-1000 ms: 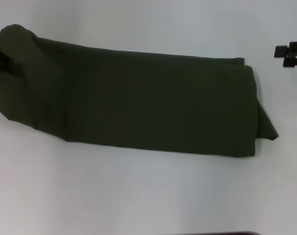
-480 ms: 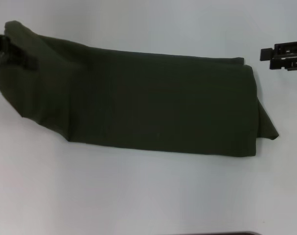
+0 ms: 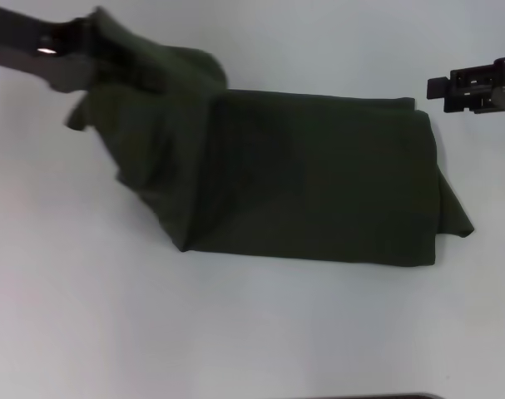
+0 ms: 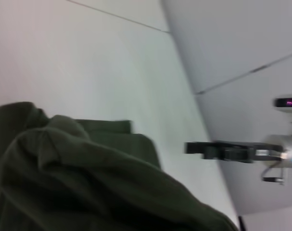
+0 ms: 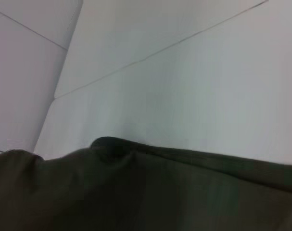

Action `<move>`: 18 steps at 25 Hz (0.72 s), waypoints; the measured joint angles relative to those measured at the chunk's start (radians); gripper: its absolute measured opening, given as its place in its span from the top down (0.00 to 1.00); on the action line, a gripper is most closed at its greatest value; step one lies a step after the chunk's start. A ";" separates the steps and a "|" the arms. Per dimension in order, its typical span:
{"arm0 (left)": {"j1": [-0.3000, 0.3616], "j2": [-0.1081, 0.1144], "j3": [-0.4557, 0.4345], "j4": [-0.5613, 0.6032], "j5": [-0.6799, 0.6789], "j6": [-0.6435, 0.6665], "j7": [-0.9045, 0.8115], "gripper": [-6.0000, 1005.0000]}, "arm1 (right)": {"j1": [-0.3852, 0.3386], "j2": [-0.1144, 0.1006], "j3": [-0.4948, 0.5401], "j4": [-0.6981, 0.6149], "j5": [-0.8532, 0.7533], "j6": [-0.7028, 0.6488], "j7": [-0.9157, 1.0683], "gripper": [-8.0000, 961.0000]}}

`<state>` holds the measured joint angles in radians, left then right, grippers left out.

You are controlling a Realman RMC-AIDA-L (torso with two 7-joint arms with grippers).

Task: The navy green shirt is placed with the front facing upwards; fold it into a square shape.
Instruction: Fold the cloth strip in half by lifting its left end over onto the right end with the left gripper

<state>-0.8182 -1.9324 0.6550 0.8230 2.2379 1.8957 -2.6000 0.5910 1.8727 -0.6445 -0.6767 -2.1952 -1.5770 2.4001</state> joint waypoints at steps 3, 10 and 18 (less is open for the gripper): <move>-0.015 -0.040 0.000 -0.002 -0.011 -0.005 -0.012 0.85 | 0.004 0.001 -0.002 0.000 0.000 -0.001 0.000 0.32; -0.029 -0.123 0.022 -0.056 -0.016 -0.080 -0.013 0.85 | 0.009 0.002 -0.003 0.000 0.000 0.000 0.001 0.32; -0.056 -0.189 0.028 -0.167 -0.022 -0.174 0.016 0.85 | 0.027 0.005 -0.009 0.007 0.000 0.002 0.001 0.32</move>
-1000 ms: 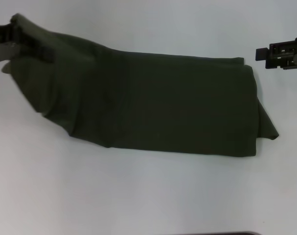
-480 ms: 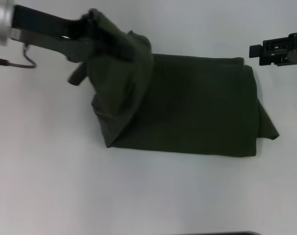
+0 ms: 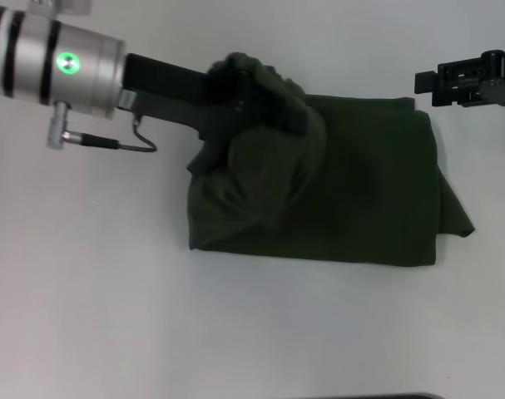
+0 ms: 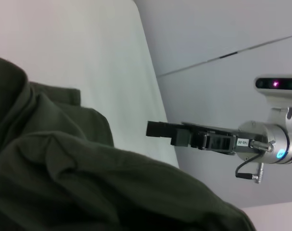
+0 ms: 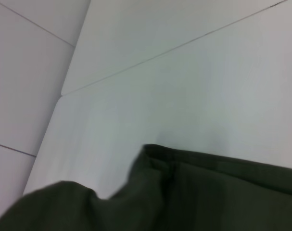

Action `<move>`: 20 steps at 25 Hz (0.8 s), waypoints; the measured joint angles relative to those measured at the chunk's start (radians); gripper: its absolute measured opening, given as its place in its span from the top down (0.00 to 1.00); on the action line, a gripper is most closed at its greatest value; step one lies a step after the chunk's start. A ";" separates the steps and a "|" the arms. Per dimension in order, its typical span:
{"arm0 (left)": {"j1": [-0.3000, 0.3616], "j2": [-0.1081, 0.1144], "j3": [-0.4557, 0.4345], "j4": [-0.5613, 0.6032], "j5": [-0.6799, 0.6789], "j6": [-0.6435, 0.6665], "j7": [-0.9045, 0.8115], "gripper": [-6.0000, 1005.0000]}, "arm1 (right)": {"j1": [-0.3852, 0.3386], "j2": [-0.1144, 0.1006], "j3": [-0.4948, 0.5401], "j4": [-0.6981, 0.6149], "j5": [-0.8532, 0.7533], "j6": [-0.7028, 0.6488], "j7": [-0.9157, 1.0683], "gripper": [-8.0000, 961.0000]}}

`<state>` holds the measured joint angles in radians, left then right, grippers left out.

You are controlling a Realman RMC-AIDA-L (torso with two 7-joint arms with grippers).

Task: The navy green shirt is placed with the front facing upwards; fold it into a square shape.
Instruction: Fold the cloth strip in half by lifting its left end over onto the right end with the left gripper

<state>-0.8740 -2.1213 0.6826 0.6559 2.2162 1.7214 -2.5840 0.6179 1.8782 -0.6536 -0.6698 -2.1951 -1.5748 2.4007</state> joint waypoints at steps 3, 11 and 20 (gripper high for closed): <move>-0.009 -0.019 -0.001 -0.025 -0.001 -0.031 0.009 0.85 | 0.002 0.000 -0.005 0.002 0.000 0.003 0.000 0.32; -0.023 -0.037 0.013 -0.082 -0.038 -0.095 0.032 0.85 | 0.002 0.000 -0.007 0.006 -0.001 0.008 0.000 0.32; -0.036 -0.041 0.017 -0.205 -0.118 -0.144 0.074 0.80 | 0.002 -0.001 -0.006 0.004 -0.002 0.010 0.000 0.32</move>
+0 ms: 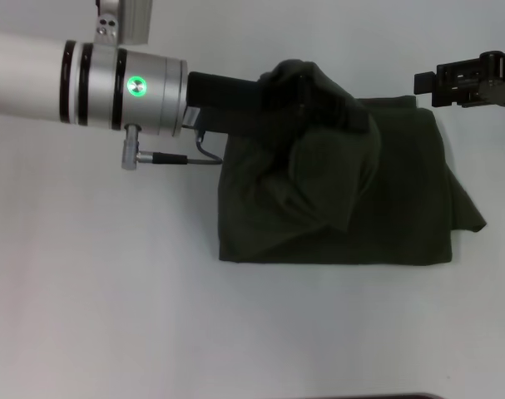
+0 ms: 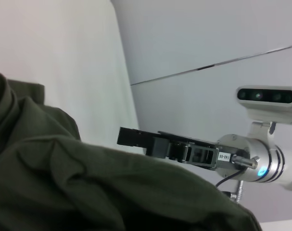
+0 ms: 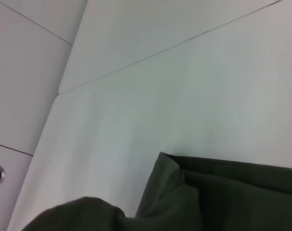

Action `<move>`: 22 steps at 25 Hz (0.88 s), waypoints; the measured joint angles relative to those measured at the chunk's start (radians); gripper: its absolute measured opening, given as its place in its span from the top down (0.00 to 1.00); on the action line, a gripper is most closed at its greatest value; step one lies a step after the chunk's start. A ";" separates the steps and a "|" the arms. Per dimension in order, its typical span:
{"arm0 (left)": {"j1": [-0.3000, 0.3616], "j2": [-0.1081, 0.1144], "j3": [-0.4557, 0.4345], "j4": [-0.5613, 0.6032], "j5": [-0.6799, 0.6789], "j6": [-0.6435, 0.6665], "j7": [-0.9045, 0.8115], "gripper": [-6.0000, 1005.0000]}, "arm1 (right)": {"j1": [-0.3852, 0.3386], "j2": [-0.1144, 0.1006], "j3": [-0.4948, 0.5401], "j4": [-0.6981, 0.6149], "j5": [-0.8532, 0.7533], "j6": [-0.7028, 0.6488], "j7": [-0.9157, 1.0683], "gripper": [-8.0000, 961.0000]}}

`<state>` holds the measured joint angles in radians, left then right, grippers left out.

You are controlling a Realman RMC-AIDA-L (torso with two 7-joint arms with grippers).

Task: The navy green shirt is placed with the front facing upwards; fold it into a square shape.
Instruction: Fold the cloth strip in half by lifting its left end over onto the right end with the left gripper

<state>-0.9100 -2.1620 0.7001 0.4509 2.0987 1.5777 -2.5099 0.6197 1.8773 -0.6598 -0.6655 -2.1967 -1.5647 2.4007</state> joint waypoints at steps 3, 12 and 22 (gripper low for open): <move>0.003 0.001 -0.003 -0.013 -0.008 -0.023 -0.005 0.76 | 0.000 0.000 0.001 -0.002 0.000 0.002 0.000 0.32; -0.010 -0.001 0.005 -0.017 -0.038 -0.040 -0.025 0.57 | 0.009 0.000 -0.001 -0.004 0.000 0.006 0.008 0.32; -0.043 -0.001 0.009 -0.056 -0.039 0.032 -0.001 0.22 | 0.009 -0.003 0.001 -0.003 0.000 0.007 0.012 0.32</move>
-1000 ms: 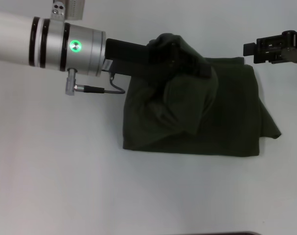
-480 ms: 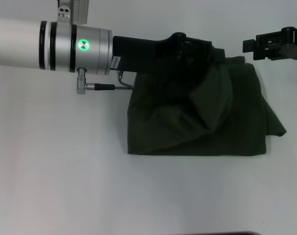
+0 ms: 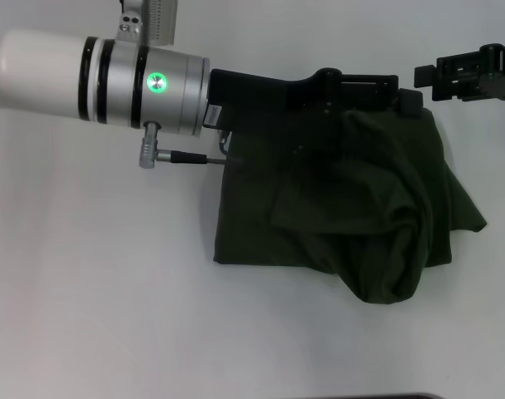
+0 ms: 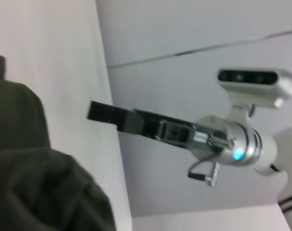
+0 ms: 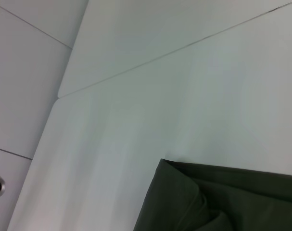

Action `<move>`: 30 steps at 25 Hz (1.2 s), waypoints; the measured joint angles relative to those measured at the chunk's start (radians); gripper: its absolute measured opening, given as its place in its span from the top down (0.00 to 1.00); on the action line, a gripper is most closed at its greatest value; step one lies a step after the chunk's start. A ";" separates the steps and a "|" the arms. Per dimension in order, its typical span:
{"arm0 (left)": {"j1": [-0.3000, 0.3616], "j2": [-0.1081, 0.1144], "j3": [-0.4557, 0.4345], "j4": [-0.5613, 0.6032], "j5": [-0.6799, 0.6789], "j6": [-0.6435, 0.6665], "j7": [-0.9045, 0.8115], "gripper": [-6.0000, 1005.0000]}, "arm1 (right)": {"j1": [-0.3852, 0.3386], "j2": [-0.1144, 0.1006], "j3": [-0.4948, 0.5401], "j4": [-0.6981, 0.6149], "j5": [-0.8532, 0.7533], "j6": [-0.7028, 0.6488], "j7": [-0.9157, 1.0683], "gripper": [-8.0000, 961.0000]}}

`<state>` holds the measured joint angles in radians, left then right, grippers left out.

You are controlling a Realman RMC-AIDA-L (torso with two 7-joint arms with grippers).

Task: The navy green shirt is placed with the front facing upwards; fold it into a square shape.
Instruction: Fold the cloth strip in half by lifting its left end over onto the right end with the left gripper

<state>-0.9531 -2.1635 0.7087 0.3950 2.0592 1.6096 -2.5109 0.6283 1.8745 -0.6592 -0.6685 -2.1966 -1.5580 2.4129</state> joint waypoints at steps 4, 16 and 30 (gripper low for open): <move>0.001 0.004 0.001 0.017 0.003 0.034 0.008 0.10 | -0.002 -0.003 0.002 0.002 0.000 -0.002 0.002 0.32; 0.221 0.100 0.167 0.176 0.013 0.008 -0.069 0.07 | 0.015 -0.013 -0.002 -0.008 0.000 -0.025 0.062 0.32; 0.201 0.035 0.236 0.135 0.060 -0.035 -0.117 0.07 | 0.014 -0.013 0.006 -0.028 -0.035 -0.024 0.076 0.32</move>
<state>-0.7525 -2.1289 0.9447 0.5298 2.1197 1.5749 -2.6279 0.6425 1.8620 -0.6529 -0.6964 -2.2316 -1.5818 2.4888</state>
